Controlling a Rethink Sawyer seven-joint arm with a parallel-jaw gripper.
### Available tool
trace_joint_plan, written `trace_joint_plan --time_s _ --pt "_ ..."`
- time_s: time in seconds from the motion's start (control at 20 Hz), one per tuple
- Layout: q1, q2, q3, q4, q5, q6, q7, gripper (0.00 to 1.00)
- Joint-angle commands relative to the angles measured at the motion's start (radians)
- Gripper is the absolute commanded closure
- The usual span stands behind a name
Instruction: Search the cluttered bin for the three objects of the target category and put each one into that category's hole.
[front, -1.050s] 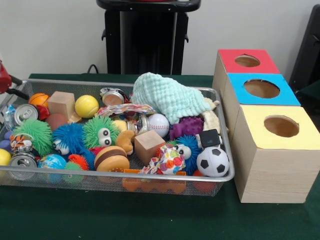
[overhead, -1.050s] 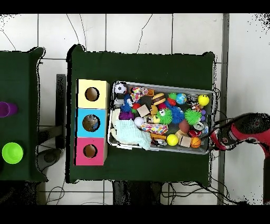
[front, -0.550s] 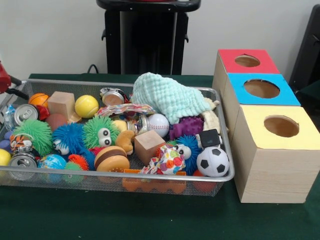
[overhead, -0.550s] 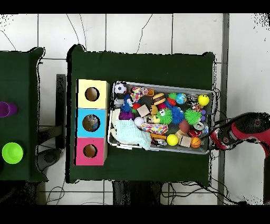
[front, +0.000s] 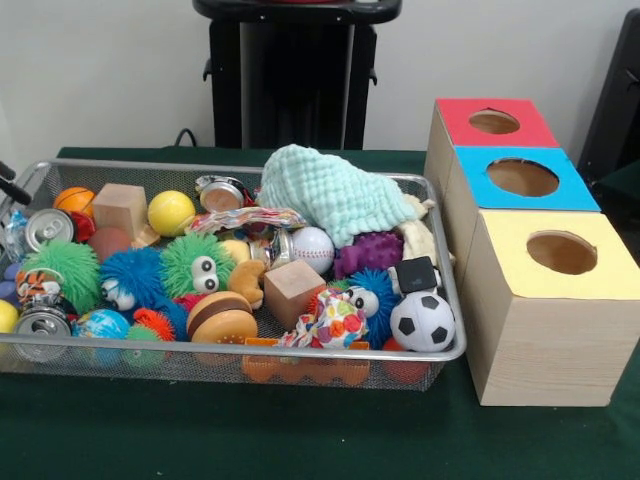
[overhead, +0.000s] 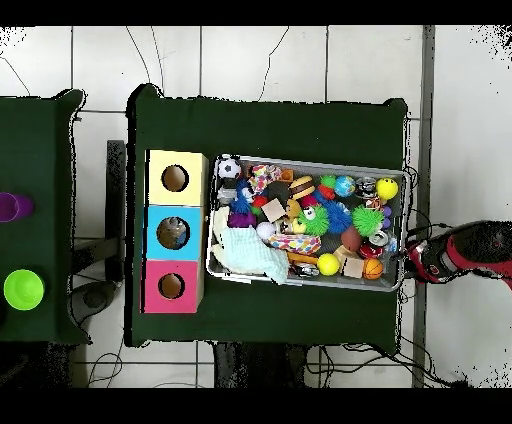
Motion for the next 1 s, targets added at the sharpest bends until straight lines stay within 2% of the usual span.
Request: trace_joint_plan --time_s 0.05,0.35,0.75,1.0 --pt "-0.028 -0.152 0.021 -0.019 -0.174 -0.429 -0.260 0.00" --pt "-0.018 -0.248 -0.022 0.076 -0.172 -0.446 -0.151 0.00" --pt "-0.017 -0.182 -0.013 0.030 -0.184 -0.464 -0.142 0.00" --pt "-0.026 -0.206 -0.006 0.036 -0.160 -0.422 -0.165 0.00"
